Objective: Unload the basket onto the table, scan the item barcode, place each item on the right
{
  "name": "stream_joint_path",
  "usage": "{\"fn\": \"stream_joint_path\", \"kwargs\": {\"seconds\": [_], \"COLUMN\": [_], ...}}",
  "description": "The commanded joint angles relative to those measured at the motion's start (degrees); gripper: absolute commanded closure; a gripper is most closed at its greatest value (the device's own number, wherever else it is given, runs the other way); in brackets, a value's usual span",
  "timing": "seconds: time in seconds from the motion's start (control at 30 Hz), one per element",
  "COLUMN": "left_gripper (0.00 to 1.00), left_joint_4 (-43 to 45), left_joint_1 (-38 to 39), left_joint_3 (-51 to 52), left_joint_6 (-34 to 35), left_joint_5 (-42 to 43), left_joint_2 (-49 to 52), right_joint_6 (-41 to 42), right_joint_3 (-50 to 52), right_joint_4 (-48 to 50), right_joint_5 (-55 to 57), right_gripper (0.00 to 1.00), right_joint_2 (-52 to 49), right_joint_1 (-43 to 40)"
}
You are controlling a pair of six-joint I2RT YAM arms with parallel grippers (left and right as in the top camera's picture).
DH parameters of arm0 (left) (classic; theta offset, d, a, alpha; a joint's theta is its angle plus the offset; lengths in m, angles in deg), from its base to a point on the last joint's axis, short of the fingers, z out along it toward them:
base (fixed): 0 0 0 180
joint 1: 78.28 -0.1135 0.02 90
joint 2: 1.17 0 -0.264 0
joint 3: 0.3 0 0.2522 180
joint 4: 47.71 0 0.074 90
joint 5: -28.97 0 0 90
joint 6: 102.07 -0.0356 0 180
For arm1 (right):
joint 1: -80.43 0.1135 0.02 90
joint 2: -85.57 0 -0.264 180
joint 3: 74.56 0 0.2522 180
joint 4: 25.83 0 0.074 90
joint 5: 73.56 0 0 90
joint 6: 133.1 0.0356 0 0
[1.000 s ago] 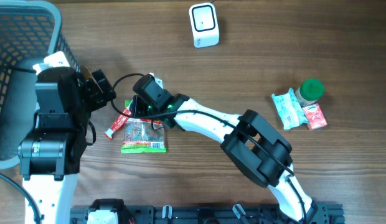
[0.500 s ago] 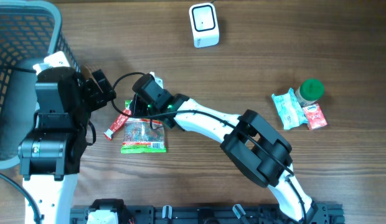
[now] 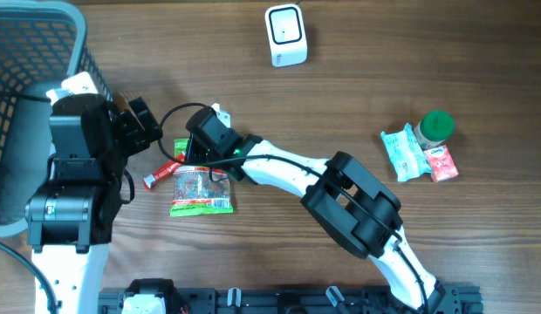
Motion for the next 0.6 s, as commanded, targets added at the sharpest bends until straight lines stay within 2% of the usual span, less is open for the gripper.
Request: {"fn": "stream_joint_path", "kwargs": {"seconds": [0.0,0.13,0.27,0.57], "left_gripper": [0.00,0.00,0.00,0.00], "left_joint_4": [0.2,0.2,0.2,0.2], "left_joint_1": [-0.2,-0.2,-0.2,-0.2], "left_joint_3": [-0.8,-0.8,-0.8,-0.8], "left_joint_6": [-0.3,-0.3,-0.3,-0.3], "left_joint_5": [-0.3,-0.3,-0.3,-0.3], "left_joint_2": [0.0,0.0,0.0,0.0], "right_joint_6": [-0.5,-8.1,-12.2,-28.0], "right_joint_3": [0.3,0.3,0.3,0.3], "right_joint_4": [-0.4,-0.7,-5.3,-24.9], "right_joint_5": [0.7,-4.4,-10.3,-15.2], "right_gripper": [0.95,0.96,0.96,0.96], "right_joint_2": [-1.2,3.3,9.9,18.2], "right_joint_1": [0.2,-1.9,-5.1,-15.3]}}
